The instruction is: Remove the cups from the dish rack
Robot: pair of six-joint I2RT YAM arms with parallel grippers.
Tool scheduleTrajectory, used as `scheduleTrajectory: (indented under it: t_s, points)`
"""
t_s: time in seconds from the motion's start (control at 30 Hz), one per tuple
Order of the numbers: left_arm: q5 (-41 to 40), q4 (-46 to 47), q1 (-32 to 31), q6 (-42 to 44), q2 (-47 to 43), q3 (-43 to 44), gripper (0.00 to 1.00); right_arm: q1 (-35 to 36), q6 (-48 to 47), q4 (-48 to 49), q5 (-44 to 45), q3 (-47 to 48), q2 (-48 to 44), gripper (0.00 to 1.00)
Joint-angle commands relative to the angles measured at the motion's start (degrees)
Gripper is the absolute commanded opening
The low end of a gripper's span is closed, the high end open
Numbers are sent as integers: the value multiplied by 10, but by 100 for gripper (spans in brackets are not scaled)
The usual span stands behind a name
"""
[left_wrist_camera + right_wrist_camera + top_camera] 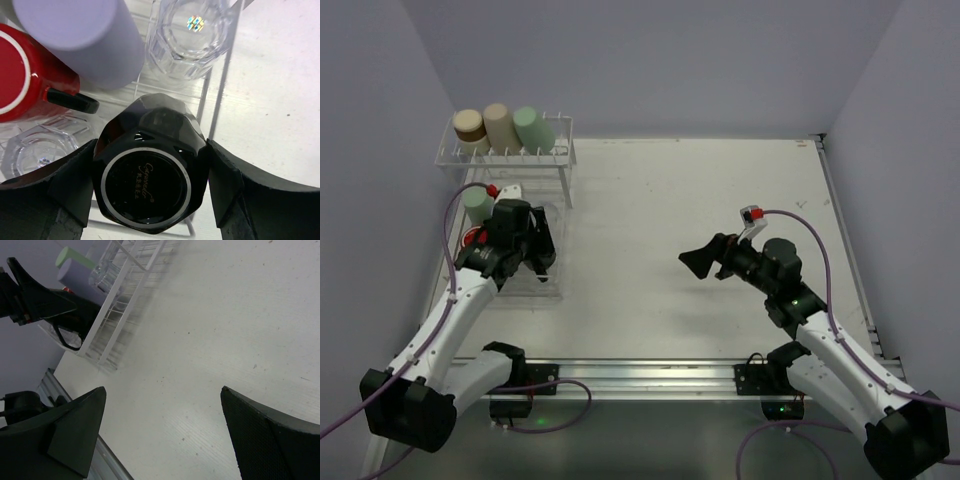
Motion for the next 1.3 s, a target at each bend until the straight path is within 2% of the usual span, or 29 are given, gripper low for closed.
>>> scheduleTrajectory:
  t_s: [0.0, 0.2, 0.37, 0.47, 0.53, 0.67, 0.7, 0.77, 0.8, 0.9, 1.0, 1.27]
  points:
    - [6, 16, -3, 8, -44, 63, 13, 5, 16, 14, -2, 31, -4, 99]
    - [38, 10, -3, 8, -94, 96, 11, 12, 50, 39, -19, 33, -8, 99]
    - [134, 51, -3, -5, -145, 101, 10, 16, 111, 113, -56, 25, -4, 99]
    - [230, 114, -3, -34, -165, 82, 9, 24, 149, 169, -74, 19, 2, 99]
    - [313, 198, -3, -78, -176, 56, 8, 37, 165, 196, -78, 21, 10, 97]
    - [404, 360, -3, -170, -179, -40, 3, 66, 208, 305, -107, 26, 50, 93]
    - [423, 434, -4, -205, -178, -56, 3, 70, 220, 329, -110, 25, 58, 92]
    - [437, 496, -5, -259, -175, -97, 1, 82, 250, 386, -110, 22, 82, 91]
    - [450, 546, -7, -273, -166, -105, 1, 84, 255, 400, -111, 25, 91, 91]
    - [467, 612, -23, -310, -145, -124, 1, 99, 257, 415, -99, 40, 113, 90]
    - [465, 653, -46, -330, -134, -137, 0, 108, 255, 422, -93, 55, 135, 89]
    - [430, 690, -124, -338, -114, -151, 0, 138, 256, 444, -91, 85, 180, 84]
